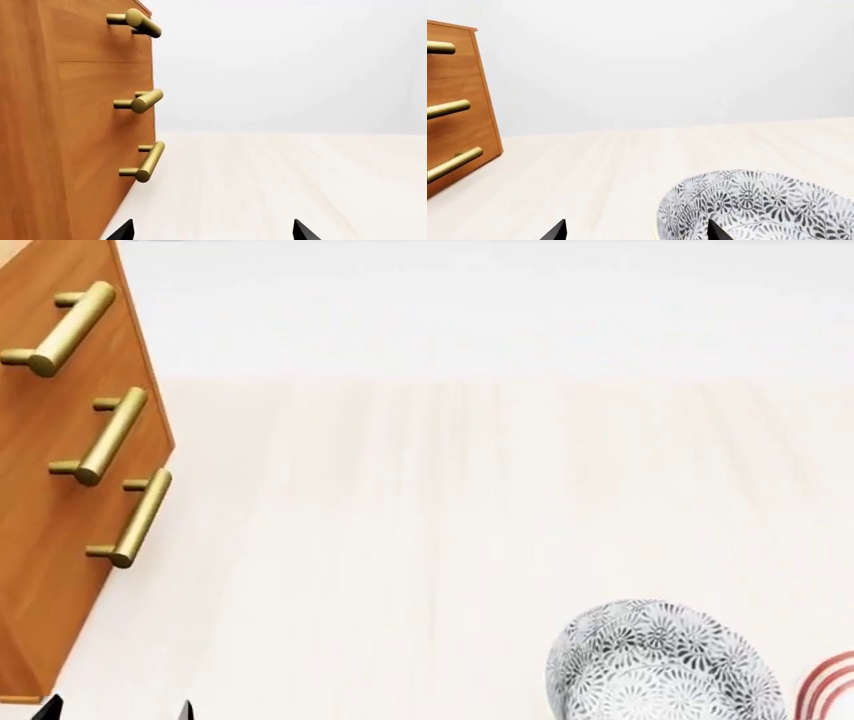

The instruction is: Put the bowl on top of the cabinet.

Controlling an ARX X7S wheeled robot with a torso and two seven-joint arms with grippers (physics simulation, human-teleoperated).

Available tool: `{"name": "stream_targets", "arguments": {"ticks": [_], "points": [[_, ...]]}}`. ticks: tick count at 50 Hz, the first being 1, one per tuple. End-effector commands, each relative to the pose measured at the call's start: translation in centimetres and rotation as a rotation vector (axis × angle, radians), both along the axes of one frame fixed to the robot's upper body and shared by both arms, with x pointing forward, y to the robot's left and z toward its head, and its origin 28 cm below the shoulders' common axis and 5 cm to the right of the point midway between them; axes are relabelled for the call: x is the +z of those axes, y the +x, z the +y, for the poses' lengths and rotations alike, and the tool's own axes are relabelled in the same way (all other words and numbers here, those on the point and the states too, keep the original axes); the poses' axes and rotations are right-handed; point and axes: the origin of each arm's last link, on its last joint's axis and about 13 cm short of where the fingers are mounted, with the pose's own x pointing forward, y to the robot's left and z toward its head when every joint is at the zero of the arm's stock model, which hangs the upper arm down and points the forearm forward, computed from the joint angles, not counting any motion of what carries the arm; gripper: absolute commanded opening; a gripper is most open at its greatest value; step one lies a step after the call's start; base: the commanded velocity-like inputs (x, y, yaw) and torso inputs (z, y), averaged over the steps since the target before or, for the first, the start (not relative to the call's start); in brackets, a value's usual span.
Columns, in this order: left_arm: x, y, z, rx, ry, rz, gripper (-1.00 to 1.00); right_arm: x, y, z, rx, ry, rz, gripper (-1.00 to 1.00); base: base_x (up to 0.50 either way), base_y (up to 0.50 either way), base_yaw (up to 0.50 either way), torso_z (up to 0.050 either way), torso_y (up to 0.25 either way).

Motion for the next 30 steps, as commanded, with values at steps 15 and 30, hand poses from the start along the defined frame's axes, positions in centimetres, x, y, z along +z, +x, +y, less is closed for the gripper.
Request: {"name": "stream_targets", "arguments": {"ticks": [15, 30], "points": [[0.0, 0.0, 0.0, 0.001, -0.001, 0.0, 1.0, 0.2, -0.2, 0.1, -0.079, -0.039, -0.032, 1.0, 0.04, 0.0, 0.0, 0.0, 0.0], [0.1, -0.1, 0.0, -0.002, -0.003, -0.004, 1.0, 2.4, -1.9, 0.3, -0.238, -0.075, 0.014, 1.0, 0.0, 0.0, 0.0, 0.0, 0.0]]}}
